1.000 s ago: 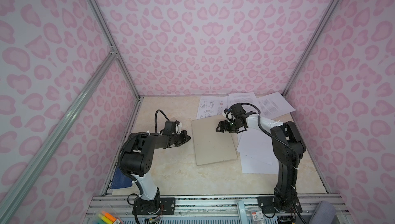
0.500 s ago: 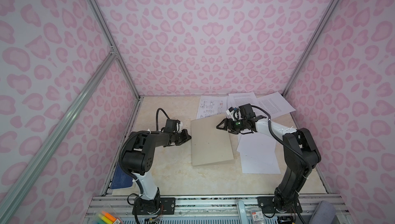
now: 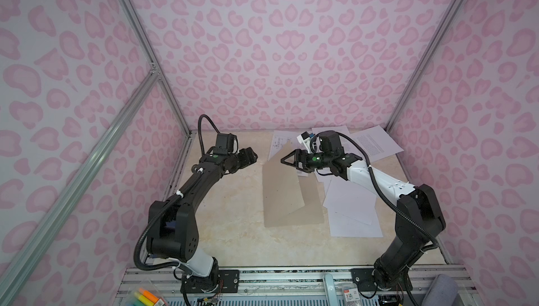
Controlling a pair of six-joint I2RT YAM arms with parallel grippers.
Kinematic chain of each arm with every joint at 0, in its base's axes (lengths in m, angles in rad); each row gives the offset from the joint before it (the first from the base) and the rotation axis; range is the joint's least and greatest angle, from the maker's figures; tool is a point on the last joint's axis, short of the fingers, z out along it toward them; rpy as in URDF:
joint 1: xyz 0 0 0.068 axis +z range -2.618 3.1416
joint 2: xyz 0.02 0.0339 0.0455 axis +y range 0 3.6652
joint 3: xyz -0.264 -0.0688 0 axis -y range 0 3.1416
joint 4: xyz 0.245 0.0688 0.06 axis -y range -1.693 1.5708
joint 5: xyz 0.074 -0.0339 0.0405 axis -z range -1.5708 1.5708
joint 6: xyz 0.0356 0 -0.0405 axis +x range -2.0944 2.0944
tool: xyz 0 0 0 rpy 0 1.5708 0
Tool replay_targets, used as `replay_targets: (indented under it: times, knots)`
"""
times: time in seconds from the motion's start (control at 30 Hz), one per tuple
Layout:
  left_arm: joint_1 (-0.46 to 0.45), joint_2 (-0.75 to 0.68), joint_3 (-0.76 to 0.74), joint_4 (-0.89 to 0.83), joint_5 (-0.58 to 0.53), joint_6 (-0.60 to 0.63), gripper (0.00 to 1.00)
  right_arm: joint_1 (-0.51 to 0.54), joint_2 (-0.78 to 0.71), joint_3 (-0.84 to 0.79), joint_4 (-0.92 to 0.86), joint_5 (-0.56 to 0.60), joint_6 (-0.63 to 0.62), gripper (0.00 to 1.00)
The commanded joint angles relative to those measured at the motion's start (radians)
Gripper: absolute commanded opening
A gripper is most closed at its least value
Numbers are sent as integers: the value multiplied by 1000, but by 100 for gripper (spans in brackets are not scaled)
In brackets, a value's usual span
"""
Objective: Put the files into the folder
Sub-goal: 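Lift and swing the folder cover toward the left gripper with right gripper, then move right gripper down to the metal clip inside the folder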
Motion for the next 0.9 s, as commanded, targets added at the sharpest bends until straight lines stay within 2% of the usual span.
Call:
replay_targets:
  times: [0.0,0.13,0.27,0.37,0.47,0.57,0.67,0.87]
  knots:
    - [65,-89,65,-200,-68,65,98,57,30,74,36,46,38,86]
    - [160,-172,193,-353,-45,88,98,169,154,278,35,62,53,86]
    - [241,-248,262,-426,30,88,98,258,375,514,44,71,87,85]
    - [303,-333,256,-422,74,64,98,280,514,677,12,81,80,84]
    - [334,-387,239,-420,133,86,98,267,558,771,-83,103,25,83]
    - [335,-394,212,-444,183,114,98,233,491,696,-99,136,-18,83]
    - [309,-399,99,-391,248,108,98,193,383,541,-117,154,-60,82]
    - [106,-342,-176,-275,199,91,98,144,150,163,-245,248,-234,75]
